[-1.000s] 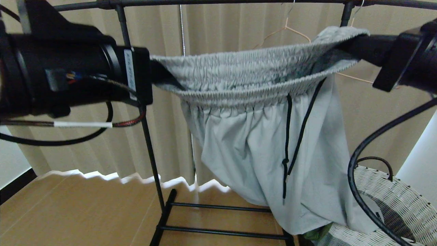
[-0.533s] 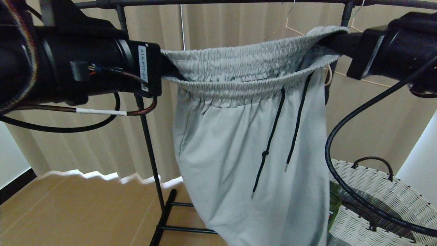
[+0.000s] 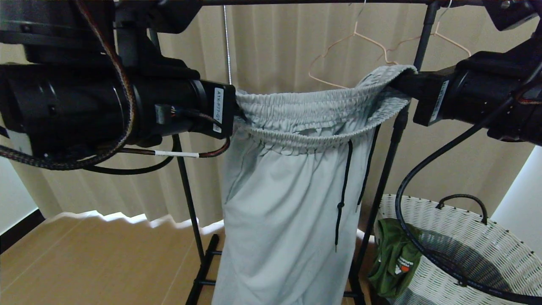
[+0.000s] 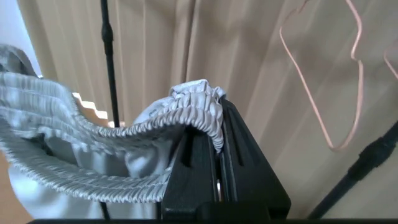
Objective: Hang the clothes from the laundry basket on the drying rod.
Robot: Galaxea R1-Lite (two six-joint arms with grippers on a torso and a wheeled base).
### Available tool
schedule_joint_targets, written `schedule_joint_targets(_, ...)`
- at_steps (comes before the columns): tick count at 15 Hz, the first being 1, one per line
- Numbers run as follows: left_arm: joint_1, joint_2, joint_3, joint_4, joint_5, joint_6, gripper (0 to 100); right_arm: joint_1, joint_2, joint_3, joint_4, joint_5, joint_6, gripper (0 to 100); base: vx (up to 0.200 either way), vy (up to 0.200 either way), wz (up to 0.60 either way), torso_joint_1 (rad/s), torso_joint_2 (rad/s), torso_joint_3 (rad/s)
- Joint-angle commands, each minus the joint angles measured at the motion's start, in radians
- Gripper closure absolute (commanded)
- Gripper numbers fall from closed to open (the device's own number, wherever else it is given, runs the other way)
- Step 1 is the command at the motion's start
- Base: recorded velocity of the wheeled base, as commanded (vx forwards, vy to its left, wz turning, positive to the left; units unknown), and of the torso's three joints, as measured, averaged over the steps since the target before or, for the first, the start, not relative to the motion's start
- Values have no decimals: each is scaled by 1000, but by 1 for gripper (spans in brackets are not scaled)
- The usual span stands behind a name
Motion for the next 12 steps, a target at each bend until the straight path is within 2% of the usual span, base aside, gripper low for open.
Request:
schedule_joint_targets(1,-10,19,-5,-3,17,0,100,-26,-5,1,-3,0,0,100,0,0,0,0,0,0)
schedule_joint_targets(3,-2,16,-39,8,22,9,100,-78,-15,3,-1,-2,-1,100,0,0,0,0,0,0)
schedule_joint_targets(6,49,15,-30,6,22,59,100,-121,-24,27,-1,-2,-1,100,0,0,0,0,0,0)
schedule_joint_targets(8,90,23,-39,-1,20,88,100,-121,-67,69,1,-3,-3,100,0,0,0,0,0,0)
schedule_joint_targets(12,102,21,-35,-3,20,94,100,-121,-98,59,2,-2,-9,100,0,0,0,0,0,0)
